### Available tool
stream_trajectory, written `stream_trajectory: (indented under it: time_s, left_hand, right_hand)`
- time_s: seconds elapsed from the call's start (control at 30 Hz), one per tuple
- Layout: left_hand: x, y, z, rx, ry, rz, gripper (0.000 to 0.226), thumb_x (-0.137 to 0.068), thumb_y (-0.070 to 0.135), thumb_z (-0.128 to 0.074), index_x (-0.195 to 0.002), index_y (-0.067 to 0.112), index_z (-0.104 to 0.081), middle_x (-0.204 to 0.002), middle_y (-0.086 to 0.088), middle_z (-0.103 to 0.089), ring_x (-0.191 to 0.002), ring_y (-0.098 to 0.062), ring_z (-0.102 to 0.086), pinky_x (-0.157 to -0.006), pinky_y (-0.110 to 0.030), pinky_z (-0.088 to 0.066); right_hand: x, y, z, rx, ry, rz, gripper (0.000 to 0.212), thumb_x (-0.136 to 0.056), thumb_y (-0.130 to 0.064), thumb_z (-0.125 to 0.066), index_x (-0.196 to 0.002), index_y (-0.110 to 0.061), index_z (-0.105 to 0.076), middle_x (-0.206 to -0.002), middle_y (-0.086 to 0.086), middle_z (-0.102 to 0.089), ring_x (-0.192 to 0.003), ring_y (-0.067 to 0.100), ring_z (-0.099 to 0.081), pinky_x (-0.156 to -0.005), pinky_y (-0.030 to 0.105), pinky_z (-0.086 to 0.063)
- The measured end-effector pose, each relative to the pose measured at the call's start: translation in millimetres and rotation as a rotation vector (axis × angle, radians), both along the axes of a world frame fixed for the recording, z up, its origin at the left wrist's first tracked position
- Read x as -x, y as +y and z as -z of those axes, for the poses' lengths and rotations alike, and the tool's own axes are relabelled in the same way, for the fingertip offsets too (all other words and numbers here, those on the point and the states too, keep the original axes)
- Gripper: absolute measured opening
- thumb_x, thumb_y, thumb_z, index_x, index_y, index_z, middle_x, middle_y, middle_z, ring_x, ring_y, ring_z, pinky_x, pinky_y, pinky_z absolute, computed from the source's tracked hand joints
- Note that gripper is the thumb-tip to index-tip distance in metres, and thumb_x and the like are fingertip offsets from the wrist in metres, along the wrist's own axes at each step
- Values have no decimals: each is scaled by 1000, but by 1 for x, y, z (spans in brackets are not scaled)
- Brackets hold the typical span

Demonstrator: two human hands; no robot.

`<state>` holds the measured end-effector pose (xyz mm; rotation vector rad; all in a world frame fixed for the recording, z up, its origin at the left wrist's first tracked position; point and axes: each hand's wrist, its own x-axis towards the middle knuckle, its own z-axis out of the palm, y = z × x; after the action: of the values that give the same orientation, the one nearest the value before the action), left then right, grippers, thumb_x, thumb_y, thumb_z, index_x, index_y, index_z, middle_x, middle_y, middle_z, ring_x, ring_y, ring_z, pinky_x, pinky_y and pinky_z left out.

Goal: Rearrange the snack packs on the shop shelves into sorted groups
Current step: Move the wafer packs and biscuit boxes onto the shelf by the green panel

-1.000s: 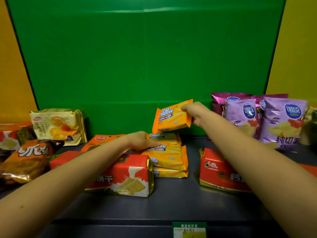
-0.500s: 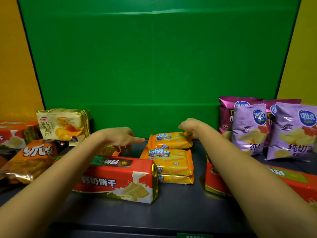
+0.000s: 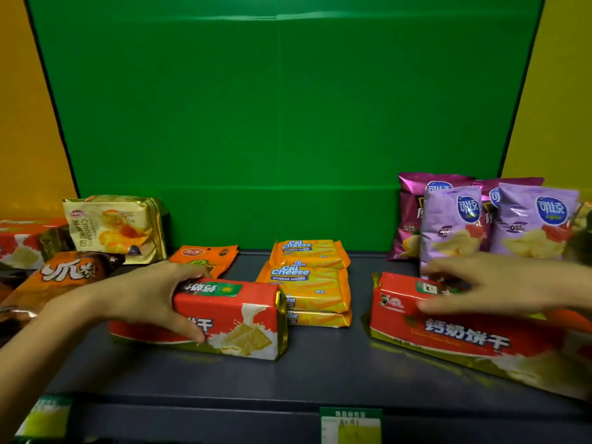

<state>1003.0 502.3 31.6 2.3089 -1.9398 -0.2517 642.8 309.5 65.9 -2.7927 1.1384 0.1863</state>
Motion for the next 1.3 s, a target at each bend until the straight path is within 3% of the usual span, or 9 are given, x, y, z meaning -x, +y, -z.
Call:
stream_trajectory:
  time_s: [0.1,0.27,0.47,0.57,0.67,0.77,0.9,1.17,1.3]
  left_hand:
    - [7,3,3,88,-52,43,89,-34,86,-58,-110,43,-39,-112,20,-55,-98,5,-53,-85,-9,-45]
    - [10,8,2,160,-16,2,101,-28,92,-51,-115,42,-36,-106,24,-49,-95,5,-50,-75,4,-37]
    - [32,19,-25,301,-5,-21,93,-31,87,-58,-107,35,-45,-94,27,-53,-86,8,-59,-71,0,-44]
    - [39,28,-49,454,-28,-75,88,-33,83,-63,-103,31,-49,-94,17,-59,-84,-1,-61,-67,-14,-51]
    - [42,46,-72,575,-96,-172,86,-41,73,-70,-107,20,-53,-97,3,-62,-85,-15,-62,-77,-34,-54]
    - [38,76,-88,608,-137,-288,89,-41,67,-70,-110,16,-52,-102,-4,-63,-86,-21,-63,-78,-36,-55]
    - [22,128,-93,629,-164,-469,90,-41,55,-68,-117,12,-50,-112,-15,-64,-86,-30,-64,-78,-42,-55]
    - [-35,266,-71,652,-236,-715,82,-44,54,-70,-114,15,-52,-108,-15,-66,-77,-27,-62,-62,-28,-47]
    - [-73,334,-59,610,-247,-775,80,-44,55,-70,-112,19,-52,-107,-12,-67,-74,-24,-62,-58,-25,-45]
  right_hand:
    - [33,-4,25,30,4,3,96,-30,-102,-30,-115,-56,-28,-107,-33,-51,-101,-3,-54,-95,19,-44]
    - [50,-12,42,179,-184,89,89,-18,-103,-24,-89,-52,-36,-92,-23,-54,-89,1,-55,-82,25,-47]
    - [43,-6,21,247,-227,34,99,-21,-103,-27,-101,-46,-36,-81,-29,-50,-70,-7,-54,-64,12,-44]
    - [29,-2,-2,278,-283,-29,97,-25,-101,-31,-102,-44,-41,-79,-28,-51,-67,-7,-55,-60,14,-44]
    - [3,7,-22,342,-385,-113,81,-29,-99,-31,-86,-42,-43,-74,-26,-51,-65,-4,-53,-62,26,-44]
    - [-29,24,-40,371,-472,-177,72,-36,-83,-45,-91,-37,-47,-79,-6,-58,-69,17,-55,-64,28,-40]
    - [-69,51,-55,338,-517,-255,75,-35,-79,-47,-96,-35,-47,-88,-2,-59,-81,23,-59,-73,32,-47]
    - [-168,132,-45,253,-540,-386,92,-33,-84,-42,-108,-32,-56,-100,2,-67,-89,26,-62,-82,38,-52]
    - [-221,177,-35,233,-562,-388,90,-35,-83,-43,-107,-31,-56,-105,4,-68,-90,26,-62,-82,38,-51]
